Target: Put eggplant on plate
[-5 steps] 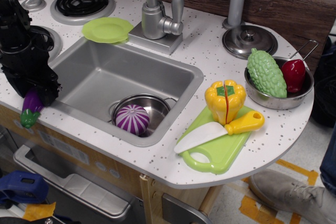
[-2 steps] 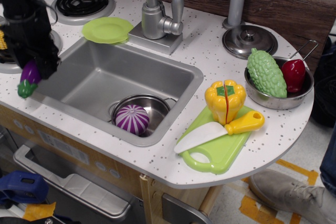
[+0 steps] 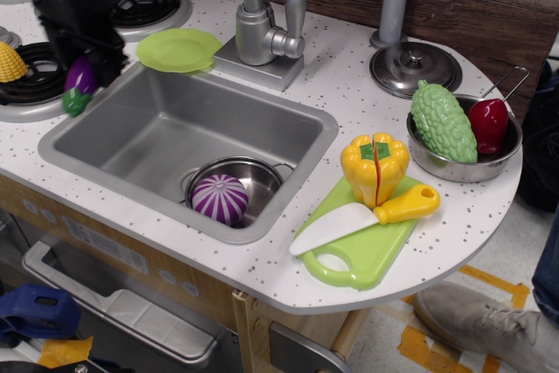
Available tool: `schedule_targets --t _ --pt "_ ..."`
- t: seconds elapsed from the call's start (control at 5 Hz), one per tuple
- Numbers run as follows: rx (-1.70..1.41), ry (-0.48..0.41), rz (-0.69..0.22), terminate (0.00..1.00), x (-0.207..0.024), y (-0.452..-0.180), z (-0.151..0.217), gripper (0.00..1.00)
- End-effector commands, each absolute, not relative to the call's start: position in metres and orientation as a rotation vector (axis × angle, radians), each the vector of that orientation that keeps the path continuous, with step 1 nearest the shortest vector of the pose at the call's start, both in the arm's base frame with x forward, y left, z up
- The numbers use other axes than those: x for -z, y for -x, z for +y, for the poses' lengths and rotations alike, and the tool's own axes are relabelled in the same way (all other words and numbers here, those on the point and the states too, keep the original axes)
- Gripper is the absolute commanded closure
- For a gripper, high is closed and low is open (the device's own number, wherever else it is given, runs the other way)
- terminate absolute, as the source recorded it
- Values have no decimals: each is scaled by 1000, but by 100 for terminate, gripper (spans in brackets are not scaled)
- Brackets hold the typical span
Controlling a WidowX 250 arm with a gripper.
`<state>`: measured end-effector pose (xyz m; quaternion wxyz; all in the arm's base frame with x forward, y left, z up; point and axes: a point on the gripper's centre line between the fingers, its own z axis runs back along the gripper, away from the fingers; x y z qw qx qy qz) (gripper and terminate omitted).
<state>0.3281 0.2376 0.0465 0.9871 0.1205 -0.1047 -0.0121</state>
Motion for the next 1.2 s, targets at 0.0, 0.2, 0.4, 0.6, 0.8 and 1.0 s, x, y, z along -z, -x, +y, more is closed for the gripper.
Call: schedule_targets --t 0.0,0.2,0.4,0.6,0.8,1.0 --pt "107 -299 -318 0 -69 -376 243 100" --pt "145 -302 -358 0 -72 -400 239 100" --pt "169 -308 -390 0 -74 -413 237 100" --pt "199 -290 -439 0 -74 -431 232 0" --pt "222 -279 -457 0 -71 -430 232 0" --pt "222 -279 -457 100 -71 -430 232 0"
